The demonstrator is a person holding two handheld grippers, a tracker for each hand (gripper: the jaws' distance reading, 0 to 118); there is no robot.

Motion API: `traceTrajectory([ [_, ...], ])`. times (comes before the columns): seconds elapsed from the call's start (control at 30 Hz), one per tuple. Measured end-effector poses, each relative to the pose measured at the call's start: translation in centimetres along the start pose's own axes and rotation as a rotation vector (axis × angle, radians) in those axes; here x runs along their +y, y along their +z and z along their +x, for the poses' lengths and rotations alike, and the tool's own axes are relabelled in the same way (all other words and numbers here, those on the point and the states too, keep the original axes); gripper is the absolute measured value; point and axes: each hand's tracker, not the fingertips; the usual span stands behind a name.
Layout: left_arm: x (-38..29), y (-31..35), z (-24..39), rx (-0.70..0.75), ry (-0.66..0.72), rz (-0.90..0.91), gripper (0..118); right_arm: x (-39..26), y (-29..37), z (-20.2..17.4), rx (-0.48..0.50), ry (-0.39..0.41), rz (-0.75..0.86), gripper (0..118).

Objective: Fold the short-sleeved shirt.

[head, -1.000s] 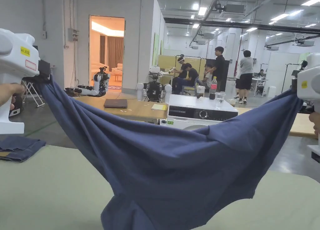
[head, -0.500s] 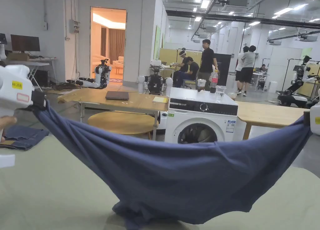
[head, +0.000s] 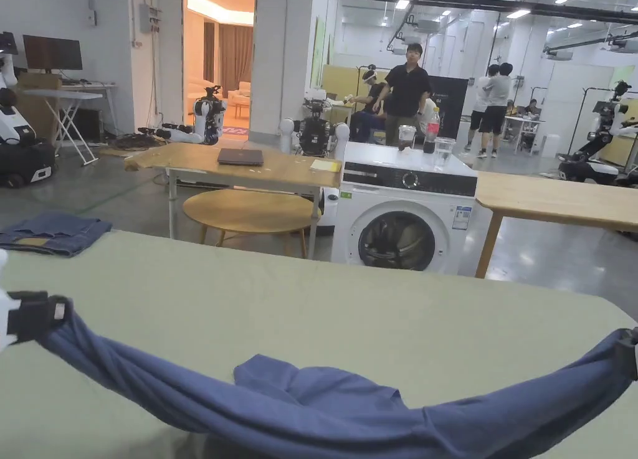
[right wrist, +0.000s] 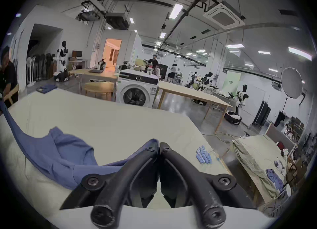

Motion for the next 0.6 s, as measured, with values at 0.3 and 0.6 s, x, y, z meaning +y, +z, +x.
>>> traceTrajectory([
  [0.3, -11.3, 2.8, -1.8, 0.025, 0.052, -0.097, 1, -9.1, 3.3, -1.5, 0.028, 0.031, -0.110, 0],
  [0.6, -16.0, 0.7, -3.8, 0.124, 0.044, -0.182, 1, -16.4, 2.1, -2.5, 0.036, -0.003, -0.254, 2],
])
